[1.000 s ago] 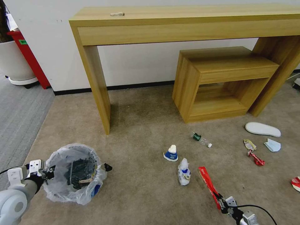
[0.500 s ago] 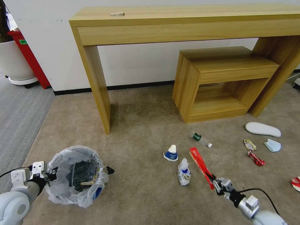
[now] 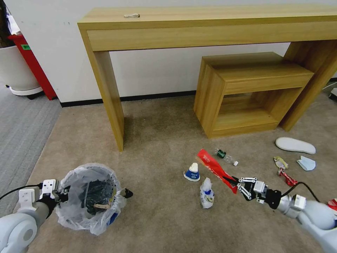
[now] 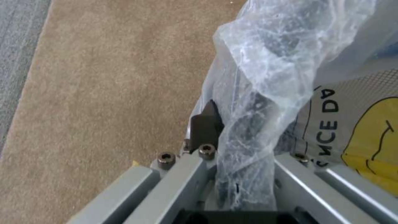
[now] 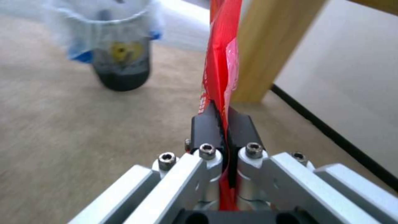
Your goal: Pick up the trash bin and place the garbage on the floor into it.
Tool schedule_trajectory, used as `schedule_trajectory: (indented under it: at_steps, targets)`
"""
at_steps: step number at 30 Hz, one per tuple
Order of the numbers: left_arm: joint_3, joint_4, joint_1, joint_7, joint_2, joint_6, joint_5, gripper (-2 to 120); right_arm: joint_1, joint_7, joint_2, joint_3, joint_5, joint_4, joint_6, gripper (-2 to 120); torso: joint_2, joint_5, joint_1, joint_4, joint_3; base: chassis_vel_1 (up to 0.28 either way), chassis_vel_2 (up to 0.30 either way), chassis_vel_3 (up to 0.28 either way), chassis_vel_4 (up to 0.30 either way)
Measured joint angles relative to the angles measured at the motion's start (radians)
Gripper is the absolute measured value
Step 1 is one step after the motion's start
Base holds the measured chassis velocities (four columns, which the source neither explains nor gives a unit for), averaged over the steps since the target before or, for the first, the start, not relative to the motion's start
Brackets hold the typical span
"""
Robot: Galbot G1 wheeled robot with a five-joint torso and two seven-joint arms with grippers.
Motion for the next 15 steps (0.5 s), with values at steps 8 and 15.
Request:
schedule_trajectory:
  at_steps: [8, 15]
  targets:
    - [0.019, -0.005, -0.007, 0.01, 0.007, 0.012, 0.026, 0, 0.154, -0.113, -0.109, -0.098, 0.015, 0.036, -0.036, 0, 0.0, 0.0, 0.0, 0.0002, 0.0, 0.0, 0.0, 0.0, 0.0]
    - [0.027, -0.009, -0.009, 0.032, 0.006, 0.015, 0.054, 0, 0.33, -0.122, -0.113, -0.268, 0.021, 0.027, -0.045, 0, 0.0, -0.0001, 0.0, 0.0, 0.0, 0.0, 0.0, 0.0, 0.0]
